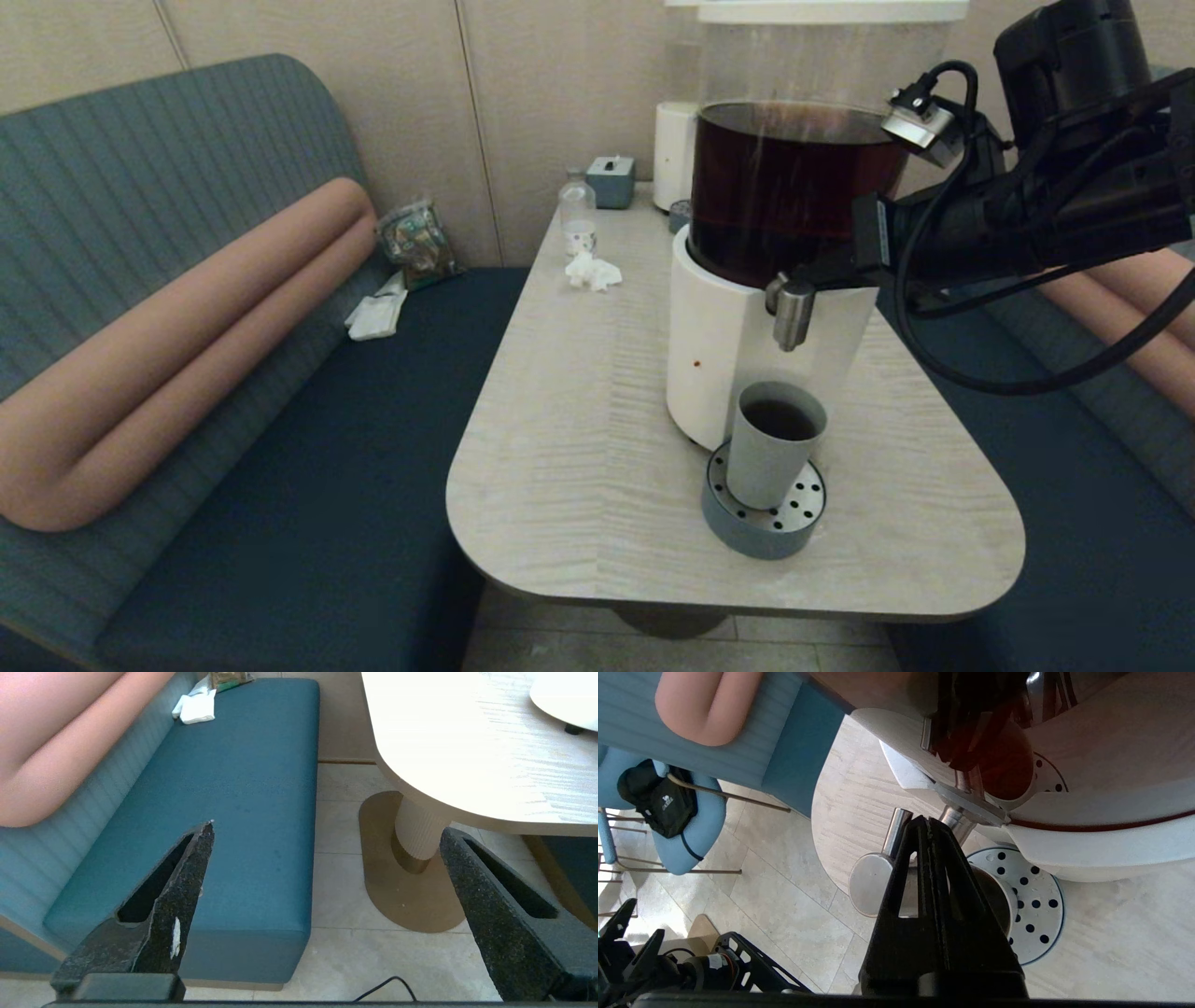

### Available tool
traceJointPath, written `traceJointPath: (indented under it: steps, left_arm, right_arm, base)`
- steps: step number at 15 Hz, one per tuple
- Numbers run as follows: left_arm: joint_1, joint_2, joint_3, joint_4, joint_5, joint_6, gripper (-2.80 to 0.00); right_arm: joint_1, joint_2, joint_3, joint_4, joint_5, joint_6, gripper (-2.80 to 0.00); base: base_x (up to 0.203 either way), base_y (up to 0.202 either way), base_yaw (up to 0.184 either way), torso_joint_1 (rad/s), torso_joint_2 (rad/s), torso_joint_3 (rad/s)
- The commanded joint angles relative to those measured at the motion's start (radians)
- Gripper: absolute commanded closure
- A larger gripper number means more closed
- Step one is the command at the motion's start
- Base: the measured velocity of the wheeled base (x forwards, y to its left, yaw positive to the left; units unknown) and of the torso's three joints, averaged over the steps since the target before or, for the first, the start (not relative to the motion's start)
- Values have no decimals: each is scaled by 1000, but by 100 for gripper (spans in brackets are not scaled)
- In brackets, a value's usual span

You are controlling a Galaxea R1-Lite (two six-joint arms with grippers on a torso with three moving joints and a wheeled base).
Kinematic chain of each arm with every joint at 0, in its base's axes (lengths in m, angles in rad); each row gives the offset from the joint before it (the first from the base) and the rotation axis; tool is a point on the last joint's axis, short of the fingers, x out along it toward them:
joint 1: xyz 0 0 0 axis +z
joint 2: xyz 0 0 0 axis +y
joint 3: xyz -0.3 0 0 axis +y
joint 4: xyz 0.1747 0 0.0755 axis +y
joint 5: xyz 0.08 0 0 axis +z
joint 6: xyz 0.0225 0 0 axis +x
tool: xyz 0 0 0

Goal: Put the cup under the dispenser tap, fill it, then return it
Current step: Turn on the faucet

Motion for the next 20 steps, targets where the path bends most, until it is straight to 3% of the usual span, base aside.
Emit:
traceJointPath:
  steps: [1,8,10,17,20]
  left_arm:
    - [0,1,0,0,0,-1,-280]
    - [-1,1,0,0,0,-1,-280]
    - [0,1,0,0,0,-1,-280]
    - [0,1,0,0,0,-1,-280]
    - [0,1,0,0,0,-1,-280]
  right_arm:
    - [0,2,0,7,3,2,0]
    - [-12,-7,11,7,-1,0,0]
    - [-14,-16,13,10,-12,-47,0]
    - [-13,-40,5,13,-54,-93,0]
    - [-13,-50,11,11,-126,-106,0]
  base:
    - [0,0,0,0,0,0]
    - [0,0,0,0,0,0]
    - [0,0,0,0,0,0]
    - [0,0,0,0,0,0]
    - [0,0,0,0,0,0]
